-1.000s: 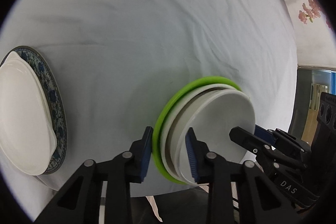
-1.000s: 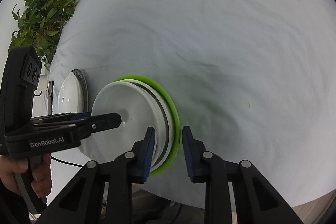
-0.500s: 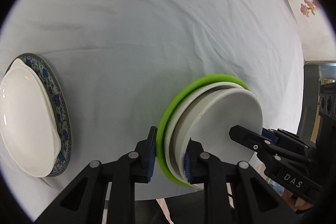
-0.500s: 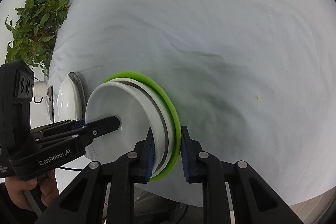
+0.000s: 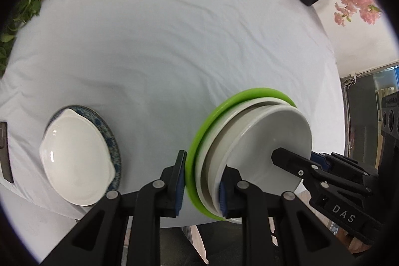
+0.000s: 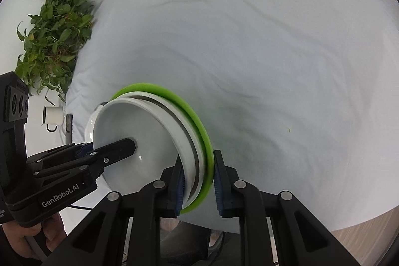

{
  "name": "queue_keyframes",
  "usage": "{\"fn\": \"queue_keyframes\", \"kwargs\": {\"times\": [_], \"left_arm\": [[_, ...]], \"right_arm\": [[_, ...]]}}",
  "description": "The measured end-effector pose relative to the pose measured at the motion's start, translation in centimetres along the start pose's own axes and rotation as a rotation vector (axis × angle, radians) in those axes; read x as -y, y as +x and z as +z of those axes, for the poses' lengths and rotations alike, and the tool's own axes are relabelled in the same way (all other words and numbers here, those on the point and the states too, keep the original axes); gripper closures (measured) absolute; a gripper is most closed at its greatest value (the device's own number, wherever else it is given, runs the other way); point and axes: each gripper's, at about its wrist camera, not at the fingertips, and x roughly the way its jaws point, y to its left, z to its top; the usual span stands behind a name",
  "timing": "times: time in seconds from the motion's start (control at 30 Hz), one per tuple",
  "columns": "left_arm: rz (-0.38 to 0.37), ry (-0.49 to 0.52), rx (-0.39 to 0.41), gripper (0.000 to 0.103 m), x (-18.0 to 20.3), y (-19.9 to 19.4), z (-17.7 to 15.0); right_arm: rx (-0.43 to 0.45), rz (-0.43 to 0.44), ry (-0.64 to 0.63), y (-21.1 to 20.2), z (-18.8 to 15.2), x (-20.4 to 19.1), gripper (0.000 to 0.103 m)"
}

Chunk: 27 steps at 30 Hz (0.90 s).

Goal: Organize plates and bowls
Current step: 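Carry the bowl stack with both grippers onto the blue-and-white plate stack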

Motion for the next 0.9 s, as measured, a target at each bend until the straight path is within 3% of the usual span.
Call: {"fn": "queue_keyframes", "kwargs": {"times": [0.13,0.43,0.7,0.9], "left_arm": [[-0.013,0.006,0.029,0.082,-1.6,-2.7,-0.4],[-0.031,0.002,0.087,0.082,-9.6,-7.9,-1.6],[-0.021,-0.046,0.067,0.082,-18.5,-9.6,-2.8],[-0.037,-0.072,0.026,0.082,-22.9,-7.4,-3.0]], "right_arm": [[0.04,-0.013,-0.015,-2.8,0.4,-3.7,0.085],[0.099,-0.034,-0.04,-5.8,0.4,-15.8,0.085],[0.068,-0.019,-0.061,-1.6,-0.6,-25.4,0.085],[0.023,-0.035,-0.07,2.9,-1.1,-28.1,0.085]]}}
